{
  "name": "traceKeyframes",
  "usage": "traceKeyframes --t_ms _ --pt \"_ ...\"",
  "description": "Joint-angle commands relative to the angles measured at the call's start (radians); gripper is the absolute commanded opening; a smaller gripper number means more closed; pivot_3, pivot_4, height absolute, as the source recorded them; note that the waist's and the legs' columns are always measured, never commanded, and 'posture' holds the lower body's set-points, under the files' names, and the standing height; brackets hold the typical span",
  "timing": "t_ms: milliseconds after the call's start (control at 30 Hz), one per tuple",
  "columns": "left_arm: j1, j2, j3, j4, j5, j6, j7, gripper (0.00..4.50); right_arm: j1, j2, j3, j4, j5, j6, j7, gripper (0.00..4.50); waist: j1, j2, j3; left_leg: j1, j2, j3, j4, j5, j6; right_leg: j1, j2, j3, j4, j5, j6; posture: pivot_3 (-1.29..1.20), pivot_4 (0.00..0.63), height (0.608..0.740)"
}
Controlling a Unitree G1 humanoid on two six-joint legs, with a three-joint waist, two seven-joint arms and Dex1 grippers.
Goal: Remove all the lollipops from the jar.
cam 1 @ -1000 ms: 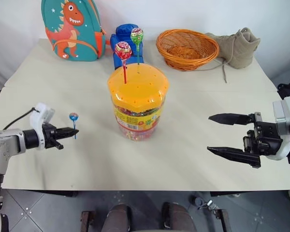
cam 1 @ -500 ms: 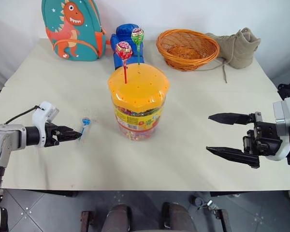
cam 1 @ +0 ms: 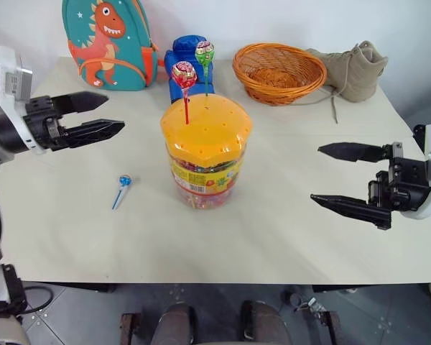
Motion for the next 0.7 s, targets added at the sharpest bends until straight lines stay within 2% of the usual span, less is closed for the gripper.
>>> traceKeyframes --t_ms 33,167,400,533,700 --pt "-0.059 -0.014 -0.051 0.024 -0.005 -0.106 -0.155 4.47 -0.028 -0.027 -0.056 -0.046 0.052 0.01 -0.028 4.5 -0.002 0.0 0.0 0.0 0.0 0.0 0.0 0.0 0.0 0.0 0.0 0.0 0.0 0.0 0.0 0.0 0.15 0.74" --pt "-0.194 -0.128 -0.191 0.162 0.086 -0.255 -0.27 4.47 -0.031 -0.026 -0.07 -0.063 0.068 0.016 -0.056 4.5 0.008 0.0 0.0 -0.001 0.0 0.0 0.002 0.0 0.0 0.0 0.0 0.0 0.0 0.0 0.0 0.0 0.15 0.74" --pt "-0.379 -0.305 -0.237 0.394 0.147 -0.373 -0.285 4.47 0.041 -0.021 -0.136 -0.106 0.068 0.017 -0.093 4.5 0.005 -0.001 0.001 -0.004 0.0 -0.001 0.006 -0.001 0.002 0.001 0.0 -0.002 0.0 0.001 0.001 0.0 0.15 0.74" --pt "-0.432 -0.355 -0.245 0.477 0.168 -0.41 -0.325 4.47 0.093 -0.012 -0.181 -0.14 0.079 0.013 -0.115 4.5 -0.001 -0.001 0.001 -0.004 0.0 -0.001 0.007 -0.001 0.002 0.001 0.0 -0.002 0.0 0.001 0.002 0.0 0.15 0.74" --pt "-0.463 -0.371 -0.252 0.517 0.179 -0.395 -0.354 4.47 0.127 -0.011 -0.223 -0.165 0.105 0.013 -0.151 4.5 0.0 -0.002 0.001 -0.004 0.0 -0.001 0.007 -0.001 0.002 0.001 0.0 -0.002 0.0 0.001 0.002 0.0 0.15 0.74"
